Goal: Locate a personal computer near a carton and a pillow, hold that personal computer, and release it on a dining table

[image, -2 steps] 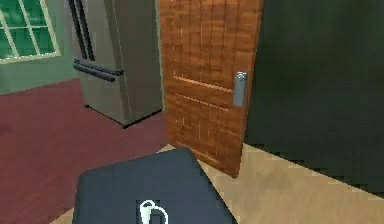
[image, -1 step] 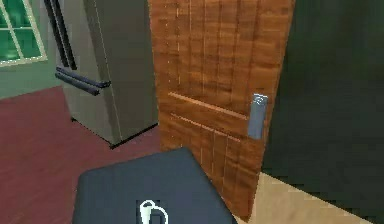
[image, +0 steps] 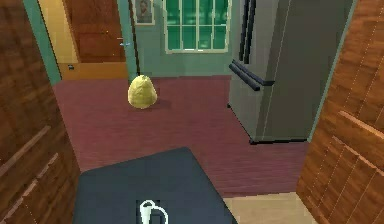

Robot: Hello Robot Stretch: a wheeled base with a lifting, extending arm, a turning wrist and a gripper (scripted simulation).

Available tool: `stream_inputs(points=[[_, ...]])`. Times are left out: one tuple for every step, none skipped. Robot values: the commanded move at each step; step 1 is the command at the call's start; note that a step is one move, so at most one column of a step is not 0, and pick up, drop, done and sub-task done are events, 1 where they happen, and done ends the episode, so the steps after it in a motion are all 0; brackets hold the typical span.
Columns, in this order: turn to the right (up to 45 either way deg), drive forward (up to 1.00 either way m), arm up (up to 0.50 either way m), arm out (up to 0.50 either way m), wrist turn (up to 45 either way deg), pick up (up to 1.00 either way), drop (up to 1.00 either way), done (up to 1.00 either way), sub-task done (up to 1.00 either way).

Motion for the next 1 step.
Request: stream_inputs(points=[[-3.0, 0.0, 0.0, 0.0, 0.0, 0.0, 0.0, 0.0, 0.0]])
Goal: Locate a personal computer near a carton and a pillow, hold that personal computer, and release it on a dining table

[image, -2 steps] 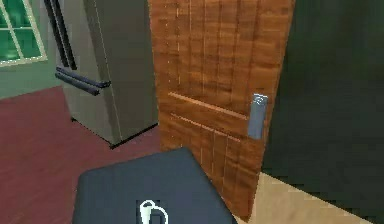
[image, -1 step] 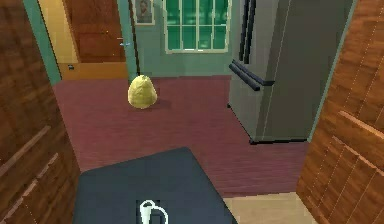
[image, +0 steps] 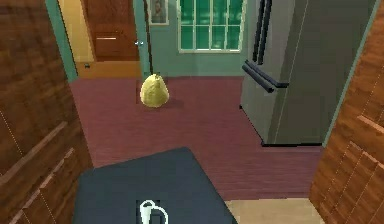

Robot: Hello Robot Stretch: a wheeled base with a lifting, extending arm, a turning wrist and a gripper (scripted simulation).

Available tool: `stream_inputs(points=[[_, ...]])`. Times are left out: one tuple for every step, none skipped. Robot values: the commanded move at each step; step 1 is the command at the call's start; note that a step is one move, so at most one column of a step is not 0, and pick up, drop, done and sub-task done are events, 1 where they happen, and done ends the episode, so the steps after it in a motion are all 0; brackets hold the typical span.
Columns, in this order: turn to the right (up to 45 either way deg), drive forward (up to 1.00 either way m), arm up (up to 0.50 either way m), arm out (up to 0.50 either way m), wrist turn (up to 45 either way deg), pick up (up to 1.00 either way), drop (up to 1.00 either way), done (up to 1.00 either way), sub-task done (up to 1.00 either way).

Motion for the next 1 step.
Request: stream_inputs(points=[[0.0, 1.0, 0.0, 0.0, 0.0, 0.0, 0.0, 0.0, 0.0]])
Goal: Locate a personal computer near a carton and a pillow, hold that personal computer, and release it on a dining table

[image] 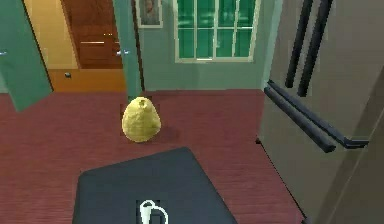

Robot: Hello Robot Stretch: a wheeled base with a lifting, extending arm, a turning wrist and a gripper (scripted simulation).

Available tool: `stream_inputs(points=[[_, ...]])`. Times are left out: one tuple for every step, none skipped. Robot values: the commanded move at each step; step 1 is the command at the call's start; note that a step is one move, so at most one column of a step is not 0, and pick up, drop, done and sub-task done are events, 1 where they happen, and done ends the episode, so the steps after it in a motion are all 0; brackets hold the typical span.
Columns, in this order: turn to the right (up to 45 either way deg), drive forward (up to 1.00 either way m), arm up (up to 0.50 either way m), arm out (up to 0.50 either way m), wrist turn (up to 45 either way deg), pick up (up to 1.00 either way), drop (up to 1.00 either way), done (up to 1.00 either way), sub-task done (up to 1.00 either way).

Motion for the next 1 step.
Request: stream_inputs(points=[[-6.0, 0.0, 0.0, 0.0, 0.0, 0.0, 0.0, 0.0, 0.0]])
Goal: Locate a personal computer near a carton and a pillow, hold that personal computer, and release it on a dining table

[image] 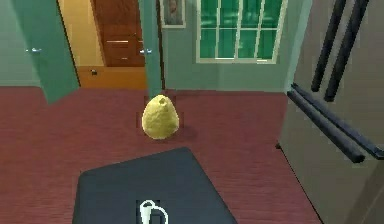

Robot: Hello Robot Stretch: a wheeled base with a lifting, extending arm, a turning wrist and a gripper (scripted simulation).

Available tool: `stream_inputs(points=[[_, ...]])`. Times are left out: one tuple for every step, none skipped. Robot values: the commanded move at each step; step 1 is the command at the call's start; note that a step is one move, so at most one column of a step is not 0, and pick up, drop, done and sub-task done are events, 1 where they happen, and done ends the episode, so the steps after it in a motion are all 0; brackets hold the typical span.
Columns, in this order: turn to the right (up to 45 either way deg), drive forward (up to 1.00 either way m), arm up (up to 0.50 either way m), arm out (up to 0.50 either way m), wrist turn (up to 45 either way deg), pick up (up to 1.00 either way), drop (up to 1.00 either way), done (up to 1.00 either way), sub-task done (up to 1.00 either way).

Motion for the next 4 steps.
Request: stream_inputs(points=[[0.0, 0.5, 0.0, 0.0, 0.0, 0.0, 0.0, 0.0, 0.0], [-39.0, 0.0, 0.0, 0.0, 0.0, 0.0, 0.0, 0.0, 0.0], [0.0, 1.0, 0.0, 0.0, 0.0, 0.0, 0.0, 0.0, 0.0], [0.0, 0.9, 0.0, 0.0, 0.0, 0.0, 0.0, 0.0, 0.0]])
